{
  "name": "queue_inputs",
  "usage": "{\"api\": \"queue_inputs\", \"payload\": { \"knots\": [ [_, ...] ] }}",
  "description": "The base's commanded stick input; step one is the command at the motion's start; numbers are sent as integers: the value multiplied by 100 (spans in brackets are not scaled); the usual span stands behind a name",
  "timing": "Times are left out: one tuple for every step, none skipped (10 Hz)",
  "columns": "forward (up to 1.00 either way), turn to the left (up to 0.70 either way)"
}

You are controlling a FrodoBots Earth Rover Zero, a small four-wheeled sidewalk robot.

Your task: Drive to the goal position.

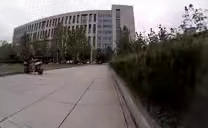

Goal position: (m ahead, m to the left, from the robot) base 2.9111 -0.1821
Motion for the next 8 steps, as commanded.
{"api": "queue_inputs", "payload": {
  "knots": [
    [70, 0],
    [70, 0],
    [70, 0],
    [70, 0],
    [70, 0],
    [70, 0],
    [70, 0],
    [70, 0]
  ]
}}
